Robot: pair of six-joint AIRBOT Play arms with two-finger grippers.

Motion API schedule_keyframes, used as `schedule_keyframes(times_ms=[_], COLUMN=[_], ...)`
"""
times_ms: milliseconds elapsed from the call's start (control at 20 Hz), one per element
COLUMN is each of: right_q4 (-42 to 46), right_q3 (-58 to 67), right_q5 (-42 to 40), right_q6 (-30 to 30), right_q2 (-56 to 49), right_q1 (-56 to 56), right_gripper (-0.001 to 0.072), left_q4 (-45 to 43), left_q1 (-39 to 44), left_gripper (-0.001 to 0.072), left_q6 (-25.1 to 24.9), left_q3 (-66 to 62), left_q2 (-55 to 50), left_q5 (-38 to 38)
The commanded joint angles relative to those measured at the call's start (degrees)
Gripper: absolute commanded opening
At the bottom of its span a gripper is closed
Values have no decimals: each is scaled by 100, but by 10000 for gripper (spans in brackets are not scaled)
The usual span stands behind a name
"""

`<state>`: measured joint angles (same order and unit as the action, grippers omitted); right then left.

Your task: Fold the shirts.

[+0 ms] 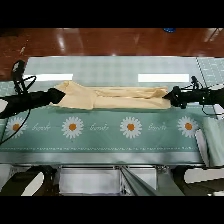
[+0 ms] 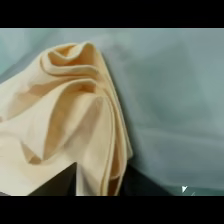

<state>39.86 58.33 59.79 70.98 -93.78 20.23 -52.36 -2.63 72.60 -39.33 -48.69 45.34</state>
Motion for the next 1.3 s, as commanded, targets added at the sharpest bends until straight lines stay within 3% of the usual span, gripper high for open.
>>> schedule_keyframes(times_ms=[0,100,150,200,250,400,650,900,1050,1250], right_q4=[-1119,-1222,-1084,-955,-619,367,505,573,560,372], right_q3=[282,656,817,844,844,586,-634,-841,-841,-841], right_q5=[94,321,459,479,487,833,1049,1480,1561,1908], right_q6=[-765,-905,-894,-883,-774,-527,-118,498,752,782], right_q2=[-199,-181,-103,72,339,1532,4044,5727,6175,6293], right_q1=[-404,-590,-619,-616,-597,-601,-605,-605,-605,-605], right_gripper=[12,18,17,17,17,17,17,17,17,17], left_q4=[-2,55,103,168,254,660,848,846,850,874], left_q1=[87,87,87,87,103,431,1886,3309,4221,5174], left_gripper=[498,494,434,133,25,21,21,21,21,21], left_q6=[-11,-11,-11,-13,-39,-42,-31,372,927,984], left_q3=[105,105,105,105,105,83,-684,-2938,-3941,-5018], left_q2=[70,70,70,70,68,7,-1244,-3738,-4911,-5788], left_q5=[-378,-367,-330,-260,-267,-485,-1381,164,584,990])
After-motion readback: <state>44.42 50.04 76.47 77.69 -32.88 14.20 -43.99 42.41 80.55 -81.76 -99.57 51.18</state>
